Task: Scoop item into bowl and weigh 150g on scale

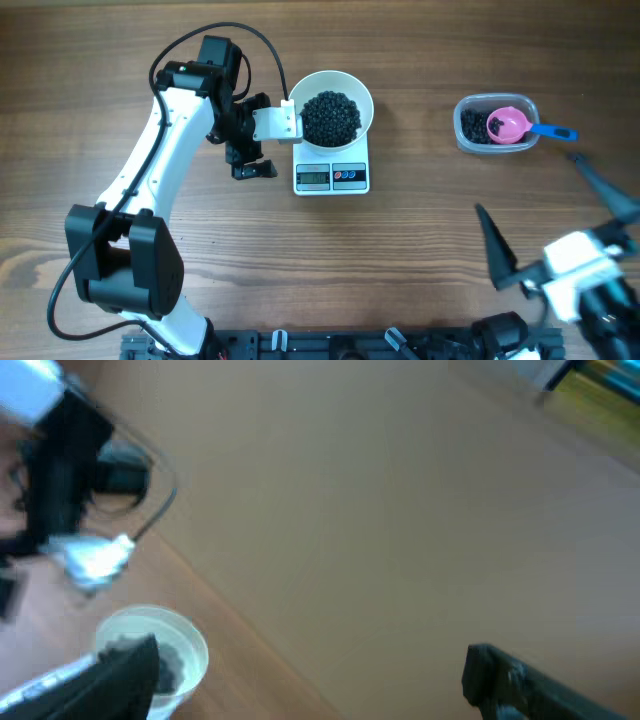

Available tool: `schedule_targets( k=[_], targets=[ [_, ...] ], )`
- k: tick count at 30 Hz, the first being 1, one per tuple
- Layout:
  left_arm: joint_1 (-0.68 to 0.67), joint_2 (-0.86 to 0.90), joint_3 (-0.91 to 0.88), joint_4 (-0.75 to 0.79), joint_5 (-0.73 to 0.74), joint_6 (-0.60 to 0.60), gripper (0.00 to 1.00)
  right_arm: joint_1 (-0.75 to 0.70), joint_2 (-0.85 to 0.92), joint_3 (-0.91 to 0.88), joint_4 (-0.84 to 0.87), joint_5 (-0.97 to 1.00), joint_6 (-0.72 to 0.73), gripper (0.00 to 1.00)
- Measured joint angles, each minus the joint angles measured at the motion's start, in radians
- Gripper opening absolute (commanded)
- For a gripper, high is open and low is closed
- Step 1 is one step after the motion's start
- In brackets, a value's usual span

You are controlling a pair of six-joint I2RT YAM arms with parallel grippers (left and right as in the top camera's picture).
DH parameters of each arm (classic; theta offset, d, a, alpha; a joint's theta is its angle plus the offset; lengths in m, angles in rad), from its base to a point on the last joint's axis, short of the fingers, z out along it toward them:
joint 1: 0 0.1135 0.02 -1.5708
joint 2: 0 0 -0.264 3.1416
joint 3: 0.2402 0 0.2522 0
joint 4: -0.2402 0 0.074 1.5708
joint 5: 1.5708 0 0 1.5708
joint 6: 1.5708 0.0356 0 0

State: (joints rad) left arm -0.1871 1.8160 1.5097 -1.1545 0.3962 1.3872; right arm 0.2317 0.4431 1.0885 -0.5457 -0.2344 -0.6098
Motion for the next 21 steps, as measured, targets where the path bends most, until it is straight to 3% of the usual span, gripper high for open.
schedule_targets(
  k=[6,21],
  targets=[
    [0.000,0.000,0.000,0.000,0.003,0.000,1.00,-0.125,-0.158,-0.325,0.307,-0.057,0.005,1.00],
    [0.000,0.000,0.000,0.000,0.003,0.000,1.00,-0.240,-0.422,-0.711,0.719,-0.064,0.377,1.00]
  ],
)
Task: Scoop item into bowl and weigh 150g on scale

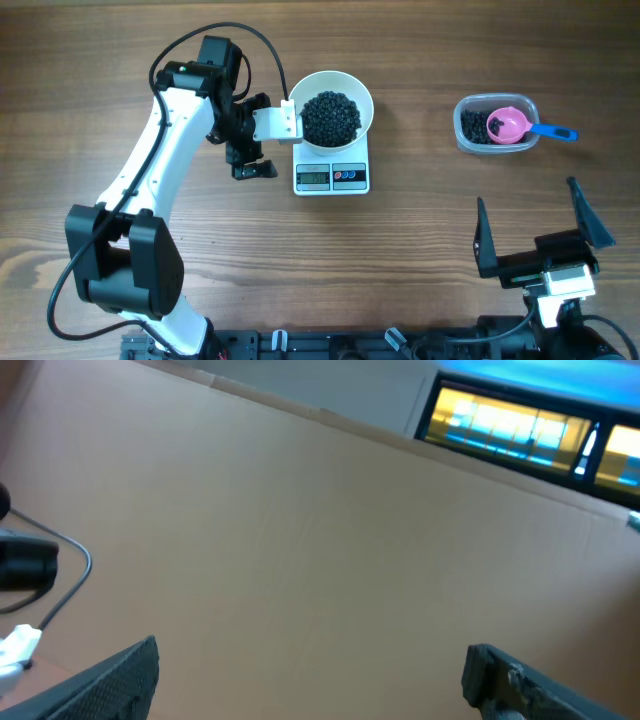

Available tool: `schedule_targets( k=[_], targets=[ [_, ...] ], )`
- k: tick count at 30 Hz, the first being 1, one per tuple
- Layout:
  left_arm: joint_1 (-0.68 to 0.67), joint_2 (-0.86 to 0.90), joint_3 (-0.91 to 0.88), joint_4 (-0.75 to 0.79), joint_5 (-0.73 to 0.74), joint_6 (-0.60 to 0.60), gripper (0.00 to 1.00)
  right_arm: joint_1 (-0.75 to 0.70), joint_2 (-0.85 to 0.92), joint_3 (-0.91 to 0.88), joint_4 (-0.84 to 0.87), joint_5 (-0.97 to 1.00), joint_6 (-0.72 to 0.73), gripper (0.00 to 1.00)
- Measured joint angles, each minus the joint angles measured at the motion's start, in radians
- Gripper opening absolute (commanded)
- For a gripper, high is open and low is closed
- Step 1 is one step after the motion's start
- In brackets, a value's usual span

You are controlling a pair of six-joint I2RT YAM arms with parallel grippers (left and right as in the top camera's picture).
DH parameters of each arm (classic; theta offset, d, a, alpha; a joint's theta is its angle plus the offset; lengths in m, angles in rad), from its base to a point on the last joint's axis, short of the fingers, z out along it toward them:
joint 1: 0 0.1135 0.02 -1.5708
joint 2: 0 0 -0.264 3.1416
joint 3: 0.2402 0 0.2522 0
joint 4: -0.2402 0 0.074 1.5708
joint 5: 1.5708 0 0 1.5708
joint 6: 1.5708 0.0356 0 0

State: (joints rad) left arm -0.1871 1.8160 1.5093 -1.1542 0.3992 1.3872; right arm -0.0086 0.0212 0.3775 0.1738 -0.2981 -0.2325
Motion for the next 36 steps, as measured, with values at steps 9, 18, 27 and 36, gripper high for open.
schedule_targets(
  k=[9,18,27,36],
  targets=[
    [0.000,0.000,0.000,0.001,0.000,0.000,1.00,0.000,-0.003,-0.224,0.353,0.087,0.185,1.00],
    [0.000,0.000,0.000,0.000,0.000,0.000,1.00,0.000,-0.006,-0.369,0.451,0.123,0.237,1.00],
    [0.000,0.000,0.000,0.000,0.000,0.000,1.00,-0.001,-0.007,-0.372,-0.161,0.137,0.247,1.00],
    [0.000,0.000,0.000,0.000,0.000,0.000,1.00,-0.001,-0.008,-0.372,-0.168,0.154,0.248,1.00]
  ],
)
